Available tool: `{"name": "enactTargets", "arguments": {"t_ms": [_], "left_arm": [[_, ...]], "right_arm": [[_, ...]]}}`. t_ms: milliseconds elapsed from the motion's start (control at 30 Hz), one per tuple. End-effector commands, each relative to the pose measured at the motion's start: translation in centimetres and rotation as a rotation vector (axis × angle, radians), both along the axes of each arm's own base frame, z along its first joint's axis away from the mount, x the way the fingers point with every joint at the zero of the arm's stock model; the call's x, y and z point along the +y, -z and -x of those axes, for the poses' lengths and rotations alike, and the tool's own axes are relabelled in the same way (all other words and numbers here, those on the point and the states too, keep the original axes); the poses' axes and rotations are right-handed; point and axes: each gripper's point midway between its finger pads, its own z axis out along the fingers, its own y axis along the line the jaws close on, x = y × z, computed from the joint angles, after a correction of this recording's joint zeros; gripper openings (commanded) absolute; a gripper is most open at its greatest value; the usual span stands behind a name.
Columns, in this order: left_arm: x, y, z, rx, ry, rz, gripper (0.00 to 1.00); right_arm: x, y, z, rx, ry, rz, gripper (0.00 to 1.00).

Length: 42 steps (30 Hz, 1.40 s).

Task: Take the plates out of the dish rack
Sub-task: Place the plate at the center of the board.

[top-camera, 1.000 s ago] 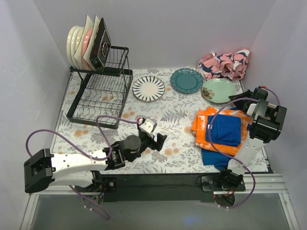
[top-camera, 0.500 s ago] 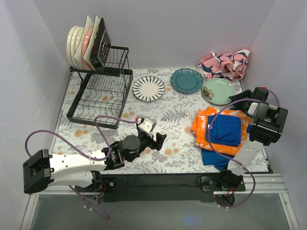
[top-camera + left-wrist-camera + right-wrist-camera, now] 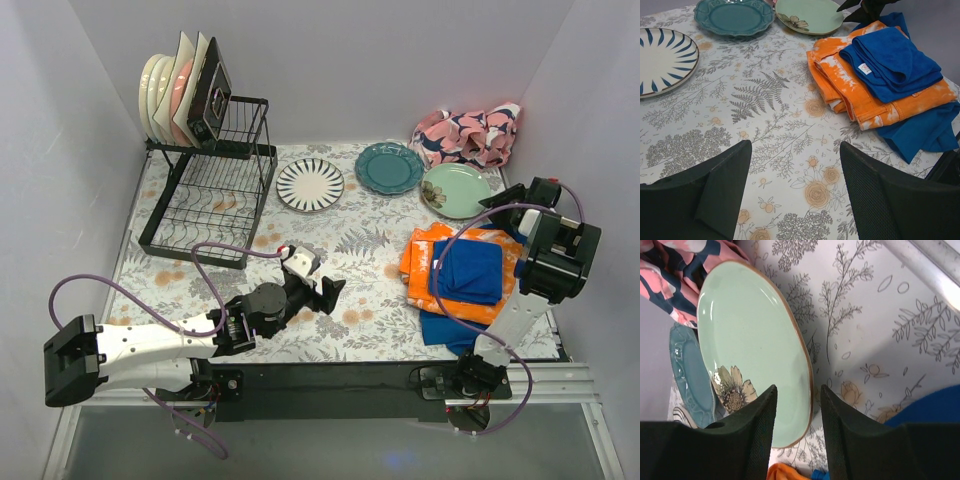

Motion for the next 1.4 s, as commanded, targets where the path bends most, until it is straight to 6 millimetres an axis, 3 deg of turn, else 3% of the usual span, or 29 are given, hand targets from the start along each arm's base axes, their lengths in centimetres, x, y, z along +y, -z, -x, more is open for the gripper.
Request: {"name": "enactTargets", "arguments": {"t_ms": [0, 233, 333, 467, 667, 900, 1133, 1367], "left_arm": [[0.3, -0.4, 0.0, -0.008, -0.011, 0.018, 0.69], [0.5, -0.4, -0.2, -0.013, -0.023, 0.014, 0.70], [0.5, -0.3, -0.2, -0.013, -0.026, 0.009, 0.70], [0.4, -0.3, -0.2, -0.012, -0.026, 0.007, 0.69], [0.4, -0.4, -0.2, -0.010, -0.020, 0.011, 0.69], [0.6, -0.6, 0.0, -0.011, -0.019, 0.022, 0.69], [0.6, -0.6, -0.1, -0.014, -0.021, 0.020, 0.69], [0.5, -0.5, -0.2, -0.013, -0.024, 0.013, 0.70]], "right_arm": [[-1.0, -0.8, -2.5, -0.041, -0.003, 0.049, 0.47], [-0.9, 0.4, -3.9, -0.034, -0.023, 0.031, 0.43], [-0.8, 0.9, -3.7, -0.026, -0.022, 0.026, 0.35], [-0.2, 0.0, -3.1, -0.036, -0.032, 0.021, 0.02], [0.7, -0.3, -1.2, -0.025, -0.034, 0.014, 0.01], [1.0, 1.5, 0.0, 0.018, -0.031, 0.002, 0.01], [-0.2, 1.5, 1.1, 0.045, 0.037, 0.067, 0.01], [-1.0, 1.9, 1.0, 0.048, 0.047, 0.073, 0.01]]}}
